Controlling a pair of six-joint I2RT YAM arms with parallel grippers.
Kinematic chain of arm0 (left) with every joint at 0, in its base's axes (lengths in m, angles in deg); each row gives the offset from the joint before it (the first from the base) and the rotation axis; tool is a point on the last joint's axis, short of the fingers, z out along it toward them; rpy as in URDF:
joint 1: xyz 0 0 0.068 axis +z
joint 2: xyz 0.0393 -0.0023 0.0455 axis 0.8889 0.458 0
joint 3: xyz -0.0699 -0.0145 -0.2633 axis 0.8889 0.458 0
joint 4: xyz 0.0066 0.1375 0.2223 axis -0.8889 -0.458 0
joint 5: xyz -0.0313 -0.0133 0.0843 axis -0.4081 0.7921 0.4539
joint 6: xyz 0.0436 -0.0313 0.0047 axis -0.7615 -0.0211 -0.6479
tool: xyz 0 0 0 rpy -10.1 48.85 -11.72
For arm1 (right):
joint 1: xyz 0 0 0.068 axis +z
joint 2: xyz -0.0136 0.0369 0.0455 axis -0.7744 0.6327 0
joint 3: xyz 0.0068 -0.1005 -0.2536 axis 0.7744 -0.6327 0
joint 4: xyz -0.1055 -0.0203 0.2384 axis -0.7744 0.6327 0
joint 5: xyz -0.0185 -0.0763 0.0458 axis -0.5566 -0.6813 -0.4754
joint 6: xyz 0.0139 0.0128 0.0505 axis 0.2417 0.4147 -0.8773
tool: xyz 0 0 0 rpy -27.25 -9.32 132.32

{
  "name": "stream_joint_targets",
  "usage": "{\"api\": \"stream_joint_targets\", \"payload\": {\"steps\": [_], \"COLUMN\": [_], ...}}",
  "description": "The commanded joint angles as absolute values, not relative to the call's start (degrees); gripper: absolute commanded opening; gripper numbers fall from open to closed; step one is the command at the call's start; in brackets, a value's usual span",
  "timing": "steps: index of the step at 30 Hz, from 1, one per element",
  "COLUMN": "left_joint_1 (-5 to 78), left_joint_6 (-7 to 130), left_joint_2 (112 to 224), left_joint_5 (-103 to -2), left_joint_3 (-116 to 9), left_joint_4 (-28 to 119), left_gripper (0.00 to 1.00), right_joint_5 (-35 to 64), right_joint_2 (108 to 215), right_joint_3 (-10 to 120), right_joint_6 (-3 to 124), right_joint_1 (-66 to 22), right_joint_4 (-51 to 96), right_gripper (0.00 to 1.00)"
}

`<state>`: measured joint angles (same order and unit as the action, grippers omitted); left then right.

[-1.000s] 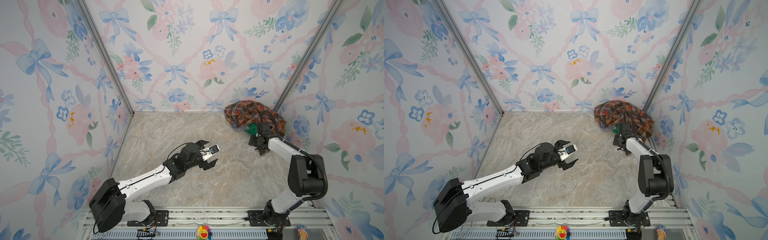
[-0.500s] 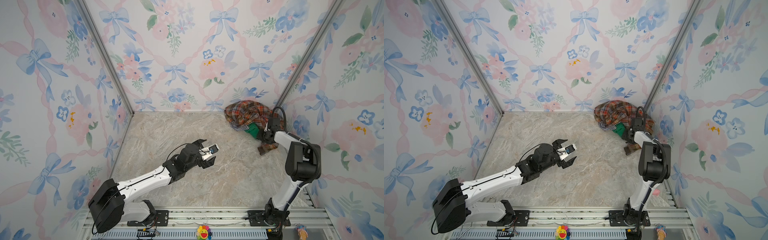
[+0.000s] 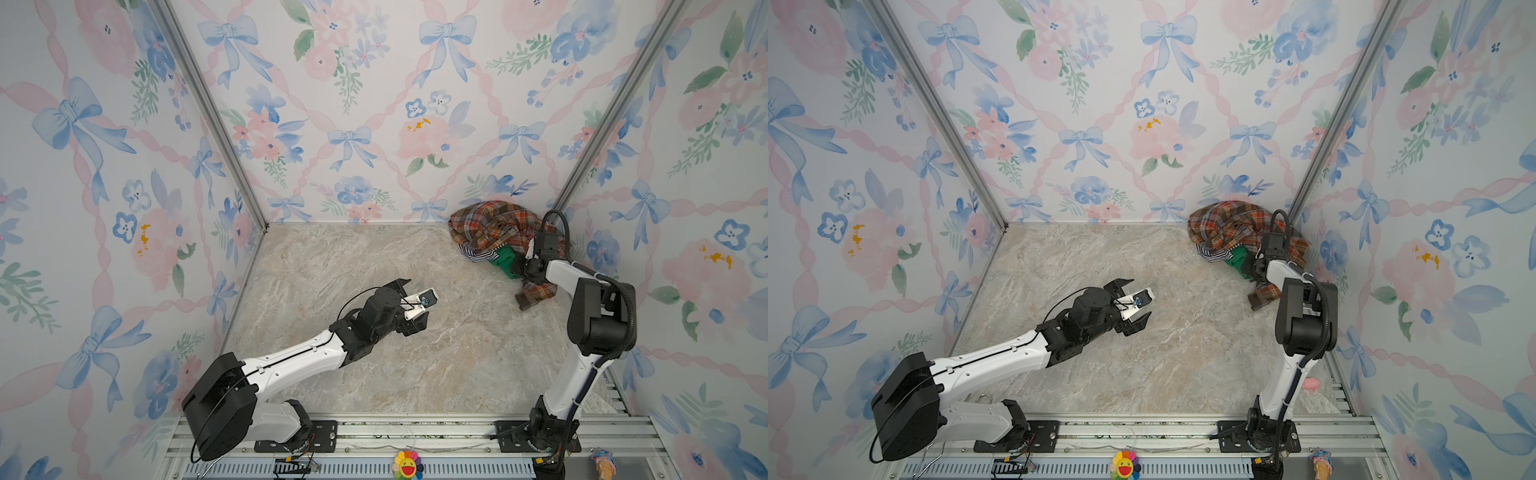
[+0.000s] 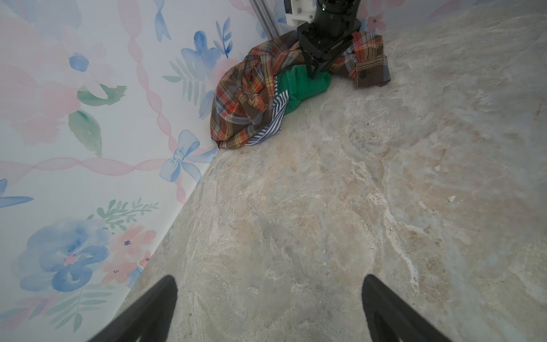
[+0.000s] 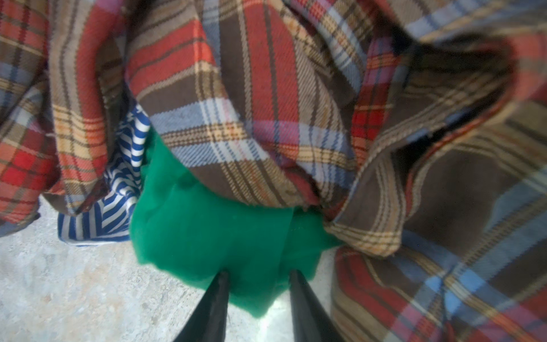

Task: Pick out a specific cloth from the pile
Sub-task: 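Close the right gripper on the green garment while the left arm reaches forward, then lift the green garment out of the pile with the right gripper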

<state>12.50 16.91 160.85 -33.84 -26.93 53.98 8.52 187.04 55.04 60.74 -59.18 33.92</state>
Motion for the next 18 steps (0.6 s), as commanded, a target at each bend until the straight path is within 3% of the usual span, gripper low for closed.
{"api": "stream_joint_targets", "payload": {"steps": [1,4,12,18], "left_joint_1": [12.53,12.94,13.18,13.18], "left_joint_6": [16.11,16.57,17.21,17.38], "left_joint_2": [161.25,161.09,161.01,160.41], "left_joint_5": [-32.24,-32.03,-32.03,-31.6], "left_joint_3": [-26.95,-27.15,-27.47,-27.55], "left_joint_4": [55.09,55.14,55.03,55.04], "left_gripper": [0.98,0.98,0.98,0.98], "right_joint_5": [9.24,8.98,8.87,11.0], "right_joint_2": [189.13,189.19,185.8,177.57], "right_joint_3": [57.17,57.17,55.95,55.71], "right_joint_6": [59.85,59.94,59.97,59.85], "right_joint_1": [-59.01,-59.01,-58.84,-58.89], "right_joint_4": [33.85,33.15,32.57,33.35], "right_gripper": [0.36,0.3,0.0,0.0]}}
